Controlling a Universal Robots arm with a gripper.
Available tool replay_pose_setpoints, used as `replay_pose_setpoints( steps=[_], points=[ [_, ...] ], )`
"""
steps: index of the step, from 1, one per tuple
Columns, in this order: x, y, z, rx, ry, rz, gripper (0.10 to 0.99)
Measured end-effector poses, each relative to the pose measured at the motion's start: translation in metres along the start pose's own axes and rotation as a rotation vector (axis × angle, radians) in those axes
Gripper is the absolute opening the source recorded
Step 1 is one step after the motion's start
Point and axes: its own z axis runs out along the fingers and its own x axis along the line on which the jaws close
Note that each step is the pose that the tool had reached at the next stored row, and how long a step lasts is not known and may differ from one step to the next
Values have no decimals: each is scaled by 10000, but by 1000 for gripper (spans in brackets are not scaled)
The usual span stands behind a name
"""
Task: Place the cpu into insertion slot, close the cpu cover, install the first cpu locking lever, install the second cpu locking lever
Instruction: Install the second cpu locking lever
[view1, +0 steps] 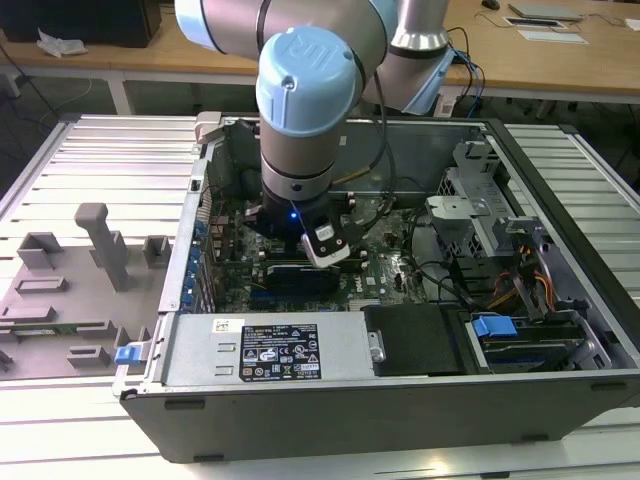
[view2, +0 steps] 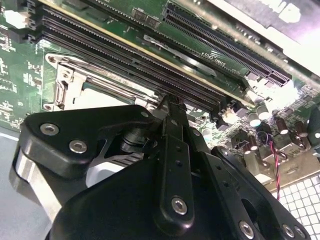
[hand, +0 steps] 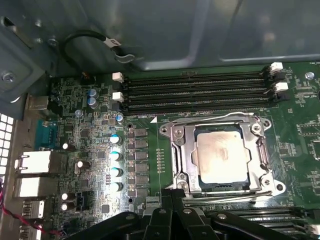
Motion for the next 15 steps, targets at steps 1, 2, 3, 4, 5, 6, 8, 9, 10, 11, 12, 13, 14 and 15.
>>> replay_pose_setpoints(
  steps=[1,2,3,4,5,6,8,9,10,11,12,13,14,15],
  points=[
    [5,-2,8,-6,0,-2,106],
    [9,-4,11,-7,1,-1,106],
    [12,-4,15,-8,1,-2,106],
    [15,-3,21,-8,0,-1,106],
    [16,-1,24,-5,0,-1,106],
    [17,3,26,-6,1,-2,106],
    [16,14,33,-11,-1,-5,106],
    [16,14,32,-11,0,-5,106],
    [17,17,33,-9,1,-4,106],
    [17,19,34,11,-1,-2,106],
    [17,19,34,16,-2,-3,106],
    [17,19,34,17,0,-4,106],
    [17,19,34,17,-1,-3,106],
    [17,20,35,16,-1,-3,106]
  ],
)
